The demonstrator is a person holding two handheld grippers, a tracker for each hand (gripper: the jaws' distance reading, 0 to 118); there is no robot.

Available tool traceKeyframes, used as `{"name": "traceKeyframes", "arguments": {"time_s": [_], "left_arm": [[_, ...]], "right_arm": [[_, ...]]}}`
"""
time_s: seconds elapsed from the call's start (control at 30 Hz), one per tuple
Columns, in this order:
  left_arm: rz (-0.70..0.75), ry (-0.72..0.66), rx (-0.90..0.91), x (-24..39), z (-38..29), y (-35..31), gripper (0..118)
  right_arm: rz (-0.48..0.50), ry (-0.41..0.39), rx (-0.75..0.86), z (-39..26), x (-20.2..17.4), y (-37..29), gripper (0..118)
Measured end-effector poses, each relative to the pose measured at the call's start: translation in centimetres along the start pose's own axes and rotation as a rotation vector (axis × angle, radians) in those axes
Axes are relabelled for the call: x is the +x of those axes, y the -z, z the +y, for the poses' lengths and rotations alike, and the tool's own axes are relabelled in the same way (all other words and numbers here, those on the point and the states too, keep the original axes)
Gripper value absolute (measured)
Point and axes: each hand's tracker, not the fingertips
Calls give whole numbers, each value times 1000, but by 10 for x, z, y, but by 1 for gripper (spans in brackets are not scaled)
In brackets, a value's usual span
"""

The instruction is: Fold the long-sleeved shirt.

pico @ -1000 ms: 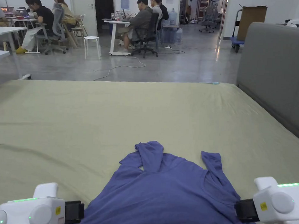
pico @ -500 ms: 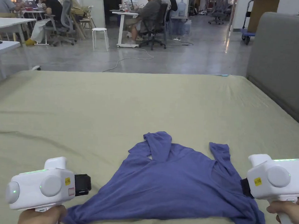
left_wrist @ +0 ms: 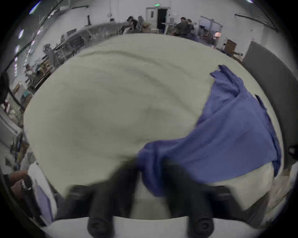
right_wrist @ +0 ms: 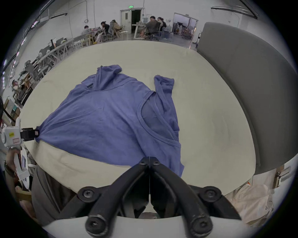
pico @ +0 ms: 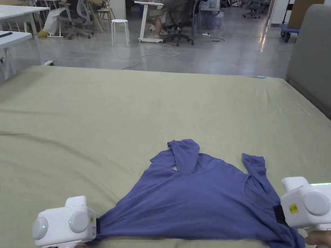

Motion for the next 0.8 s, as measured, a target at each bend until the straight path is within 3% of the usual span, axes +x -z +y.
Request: {"name": "traceKeyframes", "arguments": {"time_s": [0.03, 0.1, 0.3, 0.33, 0.4, 0.43, 0.67, 0.8], "left_arm": [[-65, -71, -20, 3, 2, -2, 0], [-5, -24, 1, 10, 8, -8, 0], [-36, -22, 80, 5, 47, -24, 0], [-49, -26, 93, 4, 52, -25, 0], [-80, -33, 103, 6, 61, -29, 0], [-87, -37, 112, 7, 64, -30, 0], [-134, -40, 114, 17, 74, -25, 0], [-157, -77, 106, 15, 72, -19, 0]], "right_arm": [[4, -2, -4, 2, 0, 3, 0], [9, -8, -11, 11, -4, 10, 0], [77, -68, 57, 75, -10, 20, 0], [89, -77, 71, 88, -11, 24, 7], [97, -117, 88, 125, -18, 41, 64], [105, -142, 91, 140, -21, 50, 79], [70, -281, -16, 241, -45, 150, 79], [57, -314, -125, 263, -55, 202, 79]]}}
